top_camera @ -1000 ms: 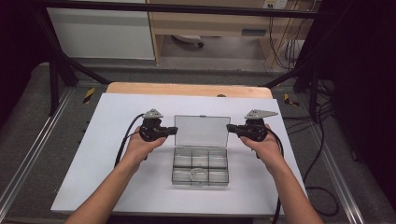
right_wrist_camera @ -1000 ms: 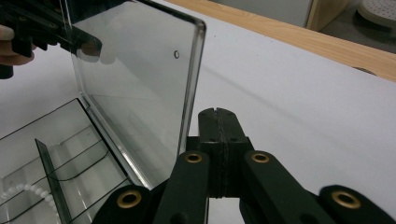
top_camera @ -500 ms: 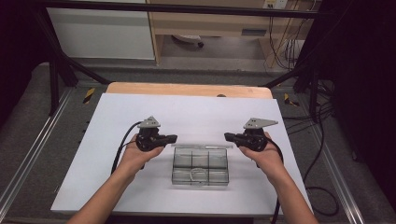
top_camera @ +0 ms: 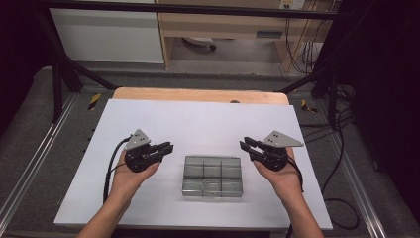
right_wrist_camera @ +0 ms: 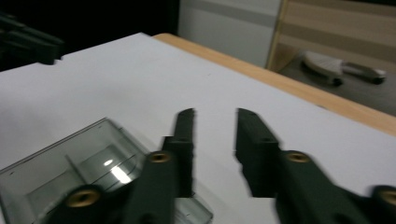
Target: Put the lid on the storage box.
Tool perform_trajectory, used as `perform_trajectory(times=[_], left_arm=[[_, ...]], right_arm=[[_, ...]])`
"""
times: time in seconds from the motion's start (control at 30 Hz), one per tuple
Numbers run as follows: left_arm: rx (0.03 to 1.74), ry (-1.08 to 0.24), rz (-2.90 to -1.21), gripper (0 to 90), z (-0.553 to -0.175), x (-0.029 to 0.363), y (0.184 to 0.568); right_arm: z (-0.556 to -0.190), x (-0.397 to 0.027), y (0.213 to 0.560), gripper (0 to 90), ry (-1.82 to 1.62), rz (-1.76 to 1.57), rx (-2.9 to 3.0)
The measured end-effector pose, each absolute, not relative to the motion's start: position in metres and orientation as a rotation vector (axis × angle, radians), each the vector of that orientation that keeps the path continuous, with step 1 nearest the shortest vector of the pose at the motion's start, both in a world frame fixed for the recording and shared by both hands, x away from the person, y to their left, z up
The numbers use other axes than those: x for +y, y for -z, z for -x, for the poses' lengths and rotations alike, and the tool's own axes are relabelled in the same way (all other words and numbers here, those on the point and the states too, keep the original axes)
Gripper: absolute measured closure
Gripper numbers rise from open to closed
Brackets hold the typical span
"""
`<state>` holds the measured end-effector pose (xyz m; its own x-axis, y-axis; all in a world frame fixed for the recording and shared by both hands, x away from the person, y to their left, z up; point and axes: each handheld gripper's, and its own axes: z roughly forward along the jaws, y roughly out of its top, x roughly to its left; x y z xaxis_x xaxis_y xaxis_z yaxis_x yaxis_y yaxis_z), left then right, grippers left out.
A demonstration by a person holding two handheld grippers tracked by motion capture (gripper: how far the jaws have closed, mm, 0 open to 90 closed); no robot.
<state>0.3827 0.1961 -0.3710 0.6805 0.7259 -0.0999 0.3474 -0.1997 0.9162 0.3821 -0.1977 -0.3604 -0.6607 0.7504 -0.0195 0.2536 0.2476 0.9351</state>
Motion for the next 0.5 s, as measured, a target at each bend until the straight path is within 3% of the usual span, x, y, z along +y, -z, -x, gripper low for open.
perform_trajectory(times=[0.17, 0.27, 0.4, 0.5], left_arm=[[0.921, -0.513, -1.744, 44.1, -0.371, 0.216, 0.366], [0.932, -0.548, -1.720, 32.5, -0.364, 0.225, 0.365], [0.945, -0.571, -1.707, 21.2, -0.354, 0.237, 0.365], [0.960, -0.573, -1.685, 17.0, -0.345, 0.249, 0.368]], right_arm=[[-0.371, -0.206, 0.352, 31.8, -1.366, -0.986, 1.925], [-0.365, -0.213, 0.348, 17.6, -1.356, -1.020, 1.855], [-0.356, -0.226, 0.347, 6.8, -1.341, -1.058, 1.775], [-0.350, -0.236, 0.351, 4.8, -1.343, -1.073, 1.755]])
